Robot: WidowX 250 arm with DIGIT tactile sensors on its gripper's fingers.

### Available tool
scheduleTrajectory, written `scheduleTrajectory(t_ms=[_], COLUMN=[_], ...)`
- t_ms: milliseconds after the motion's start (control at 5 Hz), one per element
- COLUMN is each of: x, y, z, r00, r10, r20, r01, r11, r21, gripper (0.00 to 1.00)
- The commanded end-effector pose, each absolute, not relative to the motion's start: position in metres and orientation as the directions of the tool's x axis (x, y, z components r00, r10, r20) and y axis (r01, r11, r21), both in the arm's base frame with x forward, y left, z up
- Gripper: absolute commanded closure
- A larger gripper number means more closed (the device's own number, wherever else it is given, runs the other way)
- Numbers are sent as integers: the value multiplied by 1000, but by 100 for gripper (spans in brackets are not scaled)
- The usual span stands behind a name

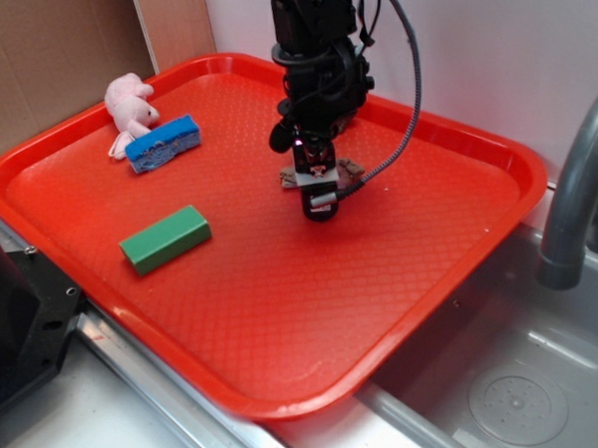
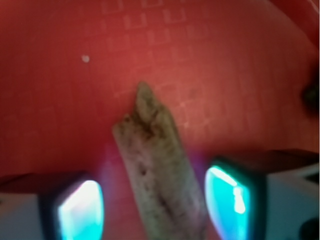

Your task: Grab the wood chip.

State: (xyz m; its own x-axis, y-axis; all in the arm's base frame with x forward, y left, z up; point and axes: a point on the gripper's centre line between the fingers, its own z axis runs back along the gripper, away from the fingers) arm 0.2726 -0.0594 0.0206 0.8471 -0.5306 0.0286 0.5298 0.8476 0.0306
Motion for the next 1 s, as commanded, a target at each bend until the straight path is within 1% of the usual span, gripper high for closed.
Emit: scheduleTrajectory(t_ms=[0,200,400,600,800], x=[273,253,246,252,257], y=[-32,-27,-29,-38,-52], z=[106,157,184,153,112], r00=[914,940,948,921,888], r10=[-361,-278,-248,-349,-433], r20=[184,196,201,173,155], r01=[352,260,243,342,425], r11=[933,959,969,937,901], r21=[81,114,51,72,84], gripper=[100,100,0,0,0])
